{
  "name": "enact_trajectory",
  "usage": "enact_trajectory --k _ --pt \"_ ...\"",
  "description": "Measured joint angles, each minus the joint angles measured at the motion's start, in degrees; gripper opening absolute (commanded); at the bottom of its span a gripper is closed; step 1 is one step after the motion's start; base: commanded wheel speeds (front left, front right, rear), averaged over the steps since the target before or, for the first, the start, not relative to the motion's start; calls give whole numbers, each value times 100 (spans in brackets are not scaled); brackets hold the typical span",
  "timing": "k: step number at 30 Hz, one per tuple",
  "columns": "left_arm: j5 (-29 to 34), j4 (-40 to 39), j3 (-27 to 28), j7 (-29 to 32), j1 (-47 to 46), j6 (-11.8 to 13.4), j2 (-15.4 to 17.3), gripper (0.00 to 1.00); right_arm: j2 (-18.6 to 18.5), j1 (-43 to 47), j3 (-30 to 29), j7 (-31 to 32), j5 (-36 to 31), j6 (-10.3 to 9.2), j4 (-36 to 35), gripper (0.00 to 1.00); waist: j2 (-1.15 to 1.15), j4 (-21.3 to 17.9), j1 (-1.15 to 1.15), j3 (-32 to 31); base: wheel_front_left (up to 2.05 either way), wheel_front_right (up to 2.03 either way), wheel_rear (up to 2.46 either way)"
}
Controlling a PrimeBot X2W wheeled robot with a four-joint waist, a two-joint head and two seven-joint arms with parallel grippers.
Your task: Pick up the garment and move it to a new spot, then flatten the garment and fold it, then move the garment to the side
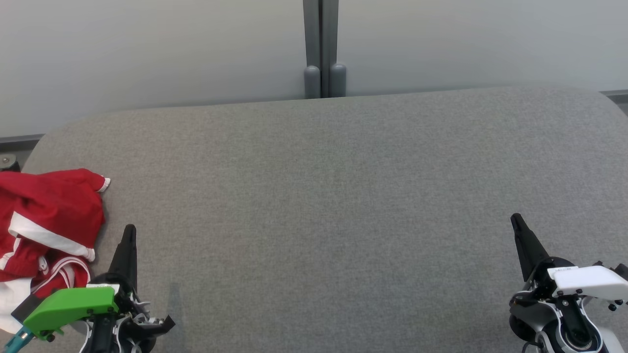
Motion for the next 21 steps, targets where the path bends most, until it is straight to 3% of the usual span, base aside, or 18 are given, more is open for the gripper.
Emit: enact_trajectory --k 21 --pt "0 0 0 0 0 0 0 0 -1 0 0 0 0 0 0 0 0 0 0 0 0 0 0"
